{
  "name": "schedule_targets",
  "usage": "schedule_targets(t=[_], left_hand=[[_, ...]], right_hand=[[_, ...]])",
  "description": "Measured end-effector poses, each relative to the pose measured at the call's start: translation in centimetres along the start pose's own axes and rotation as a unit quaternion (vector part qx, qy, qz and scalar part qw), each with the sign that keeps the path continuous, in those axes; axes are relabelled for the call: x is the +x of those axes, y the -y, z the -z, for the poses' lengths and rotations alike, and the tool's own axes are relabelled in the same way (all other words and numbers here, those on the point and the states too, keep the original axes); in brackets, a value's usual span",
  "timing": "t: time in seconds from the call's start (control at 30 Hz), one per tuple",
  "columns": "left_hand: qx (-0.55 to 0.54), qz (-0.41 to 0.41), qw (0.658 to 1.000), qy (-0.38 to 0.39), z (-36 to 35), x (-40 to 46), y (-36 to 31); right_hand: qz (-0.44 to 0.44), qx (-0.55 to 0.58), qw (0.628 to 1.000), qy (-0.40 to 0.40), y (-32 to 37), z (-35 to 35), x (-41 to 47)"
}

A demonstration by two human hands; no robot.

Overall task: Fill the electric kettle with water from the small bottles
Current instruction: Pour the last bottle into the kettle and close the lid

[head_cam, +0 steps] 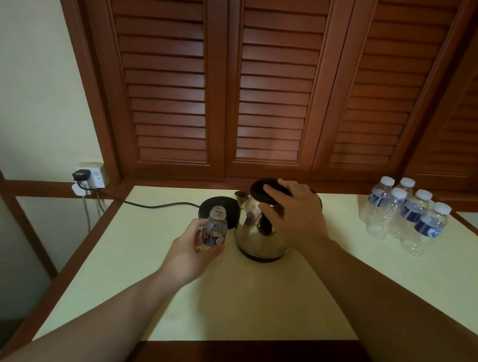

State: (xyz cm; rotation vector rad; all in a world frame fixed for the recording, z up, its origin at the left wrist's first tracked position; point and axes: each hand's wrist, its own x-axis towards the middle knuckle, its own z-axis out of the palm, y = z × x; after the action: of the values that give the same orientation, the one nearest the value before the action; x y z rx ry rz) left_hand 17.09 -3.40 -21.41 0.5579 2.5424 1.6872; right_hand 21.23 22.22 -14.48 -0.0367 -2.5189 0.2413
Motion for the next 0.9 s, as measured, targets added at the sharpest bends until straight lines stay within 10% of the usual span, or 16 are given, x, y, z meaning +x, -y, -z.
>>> schedule_targets(t=[0.37,0.67,0.9], left_hand=[[-0.03,0.006,1.0,0.004,0.9,-0.5,1.2],[-0.016,0.0,1.0,0.024,1.5,-1.6,1.3],[0.088,-0.087,0.991,0.051,2.6,-2.2,0.7]], right_hand=[[0.047,-0.016,0.998,0.034,3.1,-0.7,-4.8],[-0.011,-0.004,0.939,0.345,4.5,-4.4,-8.3],[-0.041,0.207,0.967,0.143,5.4,-1.9,-6.5]])
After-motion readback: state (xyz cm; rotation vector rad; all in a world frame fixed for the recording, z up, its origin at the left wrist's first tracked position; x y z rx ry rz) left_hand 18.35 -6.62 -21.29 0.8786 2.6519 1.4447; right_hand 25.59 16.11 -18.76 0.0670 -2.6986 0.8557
